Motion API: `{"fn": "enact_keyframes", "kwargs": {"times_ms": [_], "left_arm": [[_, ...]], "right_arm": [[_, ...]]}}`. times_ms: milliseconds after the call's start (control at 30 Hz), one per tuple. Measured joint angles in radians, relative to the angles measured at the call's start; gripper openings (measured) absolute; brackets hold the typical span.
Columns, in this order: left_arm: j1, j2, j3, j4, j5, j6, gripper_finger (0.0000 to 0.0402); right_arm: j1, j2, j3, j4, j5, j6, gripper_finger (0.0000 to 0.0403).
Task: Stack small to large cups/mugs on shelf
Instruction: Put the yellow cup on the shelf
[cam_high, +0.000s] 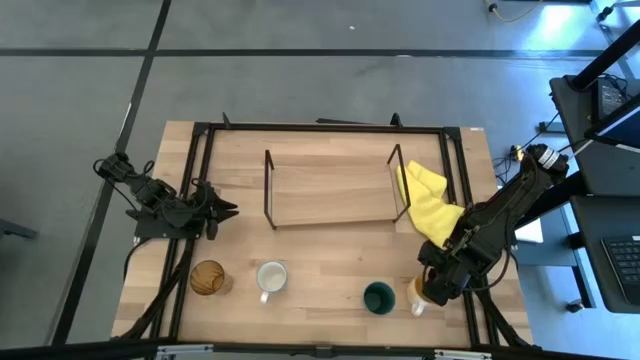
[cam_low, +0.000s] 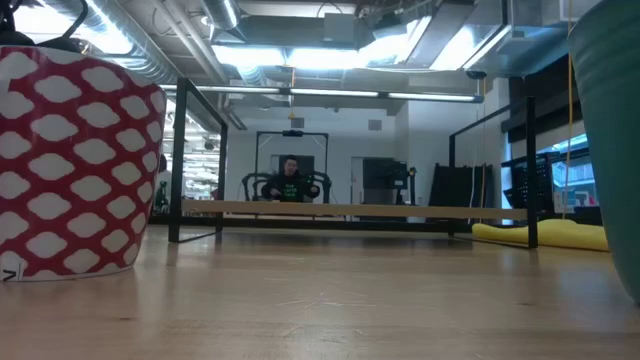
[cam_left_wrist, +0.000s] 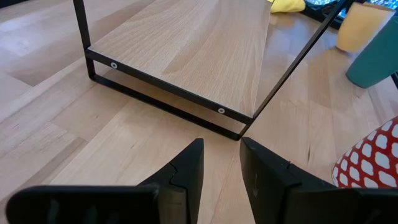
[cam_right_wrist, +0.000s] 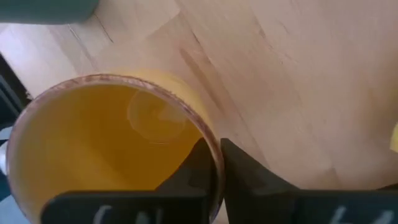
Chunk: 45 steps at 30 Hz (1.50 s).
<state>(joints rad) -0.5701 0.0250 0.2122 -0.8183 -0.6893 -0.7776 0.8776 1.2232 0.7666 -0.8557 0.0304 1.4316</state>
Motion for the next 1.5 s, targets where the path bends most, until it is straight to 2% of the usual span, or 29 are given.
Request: {"fn": "enact_keyframes", "kwargs": {"times_ms": [200,367,500,700,800,933,1167,1400,1500], "left_arm": [[0.000,0.000,0.000,0.000,0.000,0.000,0.0098],[0.001,0.000,0.000,0.000,0.000,0.000,0.0098],[0.001,0.000,0.000,0.000,0.000,0.000,0.0098],[0.001,0.000,0.000,0.000,0.000,0.000,0.0098],[0.001,0.000,0.000,0.000,0.000,0.000,0.0098],[0.001,0.000,0.000,0.000,0.000,0.000,0.0098],[0.000,0.000,0.000,0.000,0.000,0.000,0.0098],[0.000,0.000,0.000,0.000,0.000,0.000,0.0098],[0.000,0.000,0.000,0.000,0.000,0.000,0.0098]], "right_arm": [[-0.029,0.000,0.016,-0.007,0.030,-0.061,0.0033],[-0.080,0.000,0.104,-0.091,0.059,-0.206,0.0019],[-0.127,0.000,0.219,-0.253,0.109,-0.332,0.0019],[-0.212,0.006,0.435,-0.477,0.289,-0.536,0.0028],[-0.282,0.036,0.543,-0.528,0.359,-0.679,0.0024],[-0.417,0.095,0.654,-0.528,0.376,-0.871,0.0022],[-0.694,0.255,0.812,-0.493,0.355,-1.132,0.0027],[-0.922,0.397,0.906,-0.493,0.153,-1.450,0.0025],[-1.004,0.423,0.902,-0.493,0.114,-1.586,0.0027]]}}
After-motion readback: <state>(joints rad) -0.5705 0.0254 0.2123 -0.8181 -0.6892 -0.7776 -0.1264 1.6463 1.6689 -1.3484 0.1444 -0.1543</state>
